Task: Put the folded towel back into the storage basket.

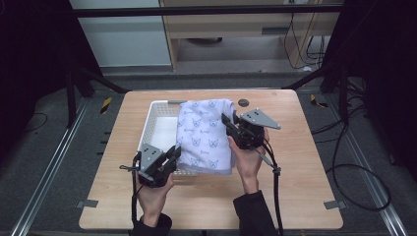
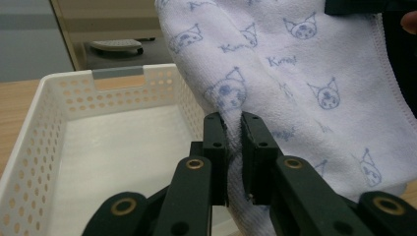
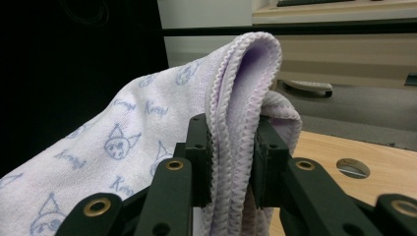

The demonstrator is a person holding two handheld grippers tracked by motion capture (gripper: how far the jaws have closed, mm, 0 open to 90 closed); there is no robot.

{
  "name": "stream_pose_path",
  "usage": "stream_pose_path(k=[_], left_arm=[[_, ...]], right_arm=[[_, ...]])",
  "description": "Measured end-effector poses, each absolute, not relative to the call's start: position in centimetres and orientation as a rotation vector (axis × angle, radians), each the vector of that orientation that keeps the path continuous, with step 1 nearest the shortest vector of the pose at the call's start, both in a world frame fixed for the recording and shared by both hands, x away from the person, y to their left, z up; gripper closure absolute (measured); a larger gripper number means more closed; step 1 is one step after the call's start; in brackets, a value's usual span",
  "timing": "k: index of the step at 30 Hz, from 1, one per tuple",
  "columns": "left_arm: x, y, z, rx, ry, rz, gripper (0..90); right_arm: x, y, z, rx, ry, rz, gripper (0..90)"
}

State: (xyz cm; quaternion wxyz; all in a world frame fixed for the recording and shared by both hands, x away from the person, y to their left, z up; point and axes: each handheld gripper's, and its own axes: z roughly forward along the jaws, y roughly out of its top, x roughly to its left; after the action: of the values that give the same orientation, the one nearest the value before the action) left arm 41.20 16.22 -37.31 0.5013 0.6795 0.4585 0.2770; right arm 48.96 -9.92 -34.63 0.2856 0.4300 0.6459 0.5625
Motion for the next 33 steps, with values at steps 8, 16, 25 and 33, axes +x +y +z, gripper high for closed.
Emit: stream_pose_path(k=[8, 16, 25, 33], left_arm=[[41.6, 17.2, -37.0, 1.62, 1.127, 0.683, 81.6], [42.1, 18.3, -37.0, 1.6, 1.156, 0.698, 81.6], [42.6, 19.3, -37.0, 1.583, 1.186, 0.717, 81.6], [43.1, 20.6, -36.9, 1.554, 1.204, 0.734, 81.7]], right_arm=[[49.4, -8.6, -34.0, 1.12, 1.733, 1.5, 73.3], [50.2, -7.4, -34.0, 1.113, 1.741, 1.51, 73.2], [51.1, -6.0, -34.1, 1.109, 1.757, 1.514, 73.2], [51.9, -4.9, -33.9, 1.103, 1.769, 1.53, 73.1]])
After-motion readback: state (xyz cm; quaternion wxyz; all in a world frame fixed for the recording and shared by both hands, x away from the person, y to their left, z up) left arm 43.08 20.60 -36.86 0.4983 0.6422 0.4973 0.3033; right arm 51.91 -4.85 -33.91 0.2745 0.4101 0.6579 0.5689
